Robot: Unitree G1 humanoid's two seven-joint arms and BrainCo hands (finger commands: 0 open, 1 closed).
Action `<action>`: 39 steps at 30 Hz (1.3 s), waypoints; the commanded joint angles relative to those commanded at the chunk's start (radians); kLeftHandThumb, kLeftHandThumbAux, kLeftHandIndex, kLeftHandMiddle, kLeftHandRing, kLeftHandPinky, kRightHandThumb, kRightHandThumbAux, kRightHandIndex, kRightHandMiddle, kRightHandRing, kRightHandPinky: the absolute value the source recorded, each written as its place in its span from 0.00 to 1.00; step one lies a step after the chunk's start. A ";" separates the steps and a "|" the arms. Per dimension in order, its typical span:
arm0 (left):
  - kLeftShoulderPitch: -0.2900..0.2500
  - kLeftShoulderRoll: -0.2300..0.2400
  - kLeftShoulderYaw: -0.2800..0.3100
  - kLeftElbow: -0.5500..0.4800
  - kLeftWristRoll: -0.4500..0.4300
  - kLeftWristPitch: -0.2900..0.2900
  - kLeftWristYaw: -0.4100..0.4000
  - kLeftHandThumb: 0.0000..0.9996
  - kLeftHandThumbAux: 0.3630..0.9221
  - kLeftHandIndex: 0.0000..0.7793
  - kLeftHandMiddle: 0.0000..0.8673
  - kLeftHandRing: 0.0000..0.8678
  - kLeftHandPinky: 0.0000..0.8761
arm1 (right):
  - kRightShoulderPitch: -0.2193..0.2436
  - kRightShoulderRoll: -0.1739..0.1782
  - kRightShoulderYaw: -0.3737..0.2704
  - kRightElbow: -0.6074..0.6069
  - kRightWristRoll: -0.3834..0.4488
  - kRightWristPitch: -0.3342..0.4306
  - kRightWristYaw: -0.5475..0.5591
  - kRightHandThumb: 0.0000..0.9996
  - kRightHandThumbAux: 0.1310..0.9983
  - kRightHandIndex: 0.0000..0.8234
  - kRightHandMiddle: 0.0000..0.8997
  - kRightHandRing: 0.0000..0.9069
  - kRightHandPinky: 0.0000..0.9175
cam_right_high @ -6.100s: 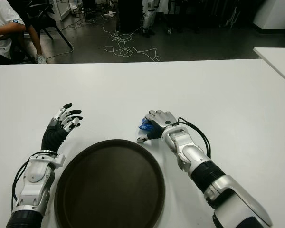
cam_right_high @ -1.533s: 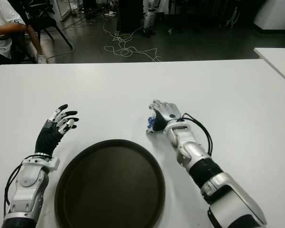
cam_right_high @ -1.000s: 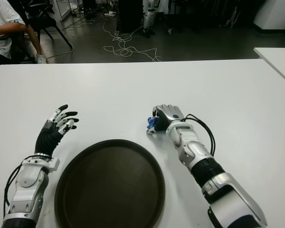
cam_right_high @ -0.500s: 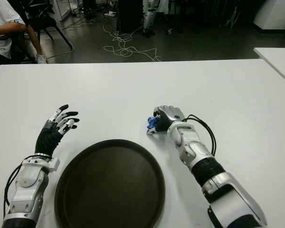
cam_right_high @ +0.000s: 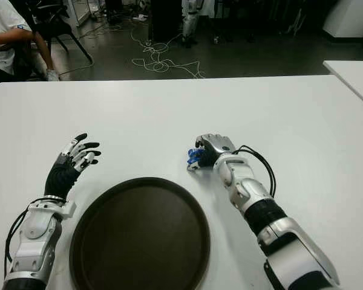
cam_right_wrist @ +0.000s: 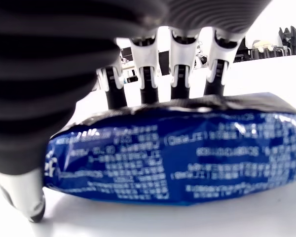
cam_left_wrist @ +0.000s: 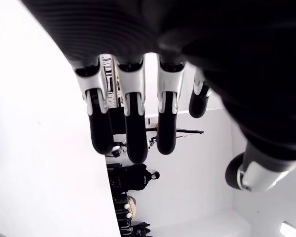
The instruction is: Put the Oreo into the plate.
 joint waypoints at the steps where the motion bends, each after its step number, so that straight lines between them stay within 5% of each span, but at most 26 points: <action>1: 0.000 0.000 0.000 -0.001 -0.001 0.001 -0.001 0.37 0.34 0.14 0.31 0.34 0.37 | -0.001 0.000 -0.001 0.003 0.001 -0.001 -0.002 0.03 0.63 0.44 0.35 0.33 0.35; 17: 0.006 0.000 0.000 -0.013 -0.003 0.009 0.000 0.37 0.35 0.14 0.31 0.33 0.36 | -0.015 -0.001 0.004 0.038 -0.001 -0.008 0.001 0.04 0.63 0.42 0.36 0.35 0.34; 21: 0.007 0.002 0.000 -0.016 -0.001 0.015 0.001 0.36 0.34 0.14 0.31 0.33 0.36 | -0.018 -0.006 0.013 0.035 -0.009 0.000 0.017 0.11 0.62 0.42 0.39 0.40 0.42; 32: 0.005 0.007 0.000 -0.015 0.006 0.023 0.001 0.36 0.33 0.13 0.30 0.32 0.34 | -0.026 -0.005 0.060 0.048 -0.085 0.065 -0.035 0.21 0.43 0.07 0.17 0.29 0.42; 39: 0.006 0.004 -0.001 -0.021 0.001 0.032 -0.001 0.37 0.32 0.13 0.30 0.32 0.34 | -0.036 -0.005 0.089 0.050 -0.116 0.127 0.002 0.23 0.39 0.01 0.10 0.26 0.43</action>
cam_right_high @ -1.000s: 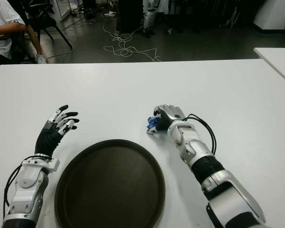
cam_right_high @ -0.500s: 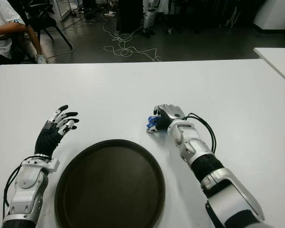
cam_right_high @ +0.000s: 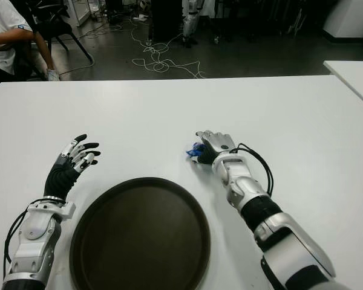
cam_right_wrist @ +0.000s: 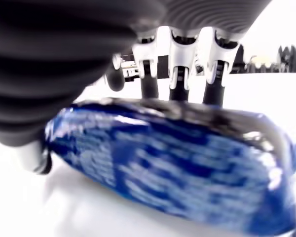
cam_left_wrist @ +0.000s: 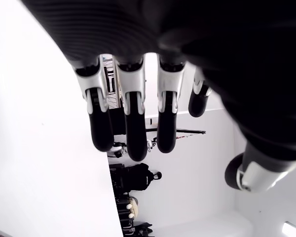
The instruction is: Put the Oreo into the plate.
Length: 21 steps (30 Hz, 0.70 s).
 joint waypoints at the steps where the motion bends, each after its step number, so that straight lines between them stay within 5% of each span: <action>1: 0.000 -0.001 0.000 0.000 -0.001 0.000 0.000 0.37 0.32 0.13 0.30 0.32 0.34 | -0.001 -0.002 0.004 -0.001 -0.003 0.005 0.006 0.23 0.39 0.00 0.10 0.26 0.44; 6: 0.002 -0.003 0.000 -0.001 -0.003 -0.003 -0.001 0.37 0.31 0.13 0.31 0.32 0.34 | -0.002 -0.005 0.010 -0.003 -0.015 0.010 0.001 0.19 0.43 0.00 0.16 0.30 0.45; 10: 0.002 -0.003 -0.002 -0.002 -0.001 -0.008 -0.002 0.38 0.33 0.13 0.31 0.33 0.35 | -0.002 -0.009 -0.007 -0.006 -0.007 -0.011 -0.048 0.21 0.55 0.25 0.34 0.42 0.52; 16: 0.000 -0.007 -0.003 0.000 -0.001 -0.013 0.001 0.38 0.34 0.14 0.32 0.33 0.35 | 0.010 -0.002 -0.047 -0.033 0.028 -0.025 -0.096 0.24 0.66 0.51 0.53 0.55 0.60; 21: 0.002 -0.007 -0.003 -0.004 0.000 -0.013 0.001 0.37 0.34 0.14 0.31 0.33 0.34 | 0.021 0.003 -0.076 -0.048 0.054 -0.038 -0.109 0.29 0.70 0.60 0.64 0.65 0.67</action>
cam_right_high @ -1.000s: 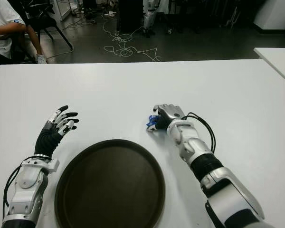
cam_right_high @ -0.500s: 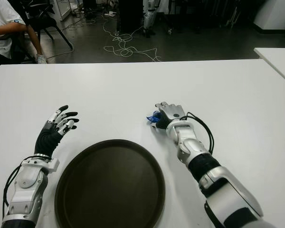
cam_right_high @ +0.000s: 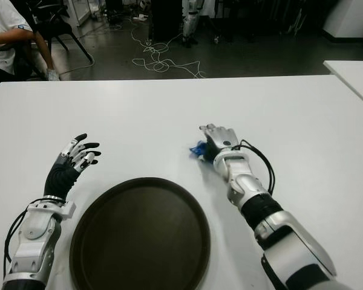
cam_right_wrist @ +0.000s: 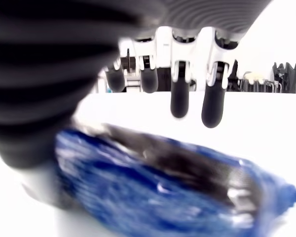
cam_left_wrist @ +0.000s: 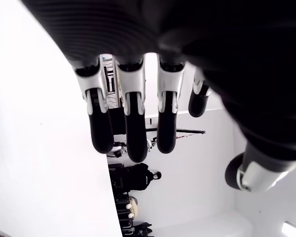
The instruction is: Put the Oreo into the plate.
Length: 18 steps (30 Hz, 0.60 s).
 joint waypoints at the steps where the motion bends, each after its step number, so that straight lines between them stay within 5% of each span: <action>1: 0.001 0.000 0.000 -0.002 0.000 0.001 0.000 0.38 0.35 0.14 0.31 0.33 0.34 | 0.001 0.000 -0.003 -0.003 0.002 0.001 0.001 0.29 0.70 0.61 0.65 0.67 0.67; 18: 0.002 0.001 0.003 -0.009 -0.008 0.020 -0.001 0.36 0.32 0.13 0.31 0.33 0.36 | -0.002 0.011 -0.045 0.013 0.054 -0.028 -0.010 0.30 0.70 0.63 0.67 0.68 0.65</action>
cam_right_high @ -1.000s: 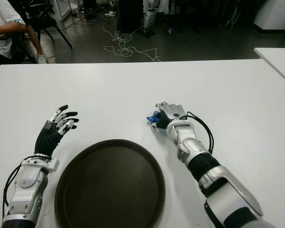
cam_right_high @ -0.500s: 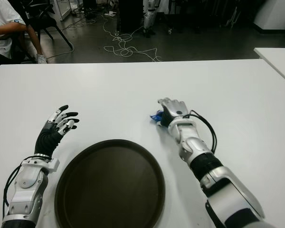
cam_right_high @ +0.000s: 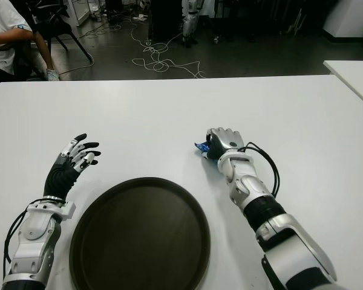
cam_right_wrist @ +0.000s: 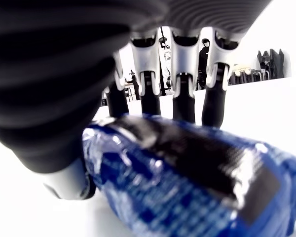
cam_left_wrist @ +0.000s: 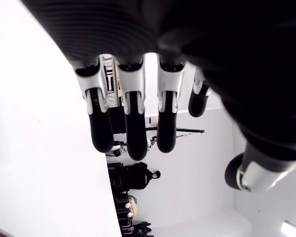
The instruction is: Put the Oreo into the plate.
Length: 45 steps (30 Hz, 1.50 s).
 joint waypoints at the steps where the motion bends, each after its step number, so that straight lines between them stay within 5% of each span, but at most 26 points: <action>1: 0.000 0.000 0.000 -0.001 0.000 0.001 0.000 0.36 0.32 0.14 0.31 0.34 0.36 | 0.000 0.000 -0.001 0.000 0.000 -0.001 0.000 0.30 0.69 0.63 0.67 0.67 0.65; 40: -0.015 -0.004 -0.006 0.029 0.013 -0.020 0.006 0.40 0.33 0.14 0.31 0.33 0.35 | -0.023 -0.004 -0.016 0.067 0.020 -0.064 -0.036 0.29 0.68 0.63 0.67 0.65 0.63; 45: -0.023 -0.009 -0.005 0.044 0.008 -0.019 0.006 0.39 0.34 0.14 0.31 0.32 0.35 | -0.010 -0.007 -0.022 -0.002 0.013 -0.042 -0.028 0.29 0.69 0.64 0.68 0.67 0.64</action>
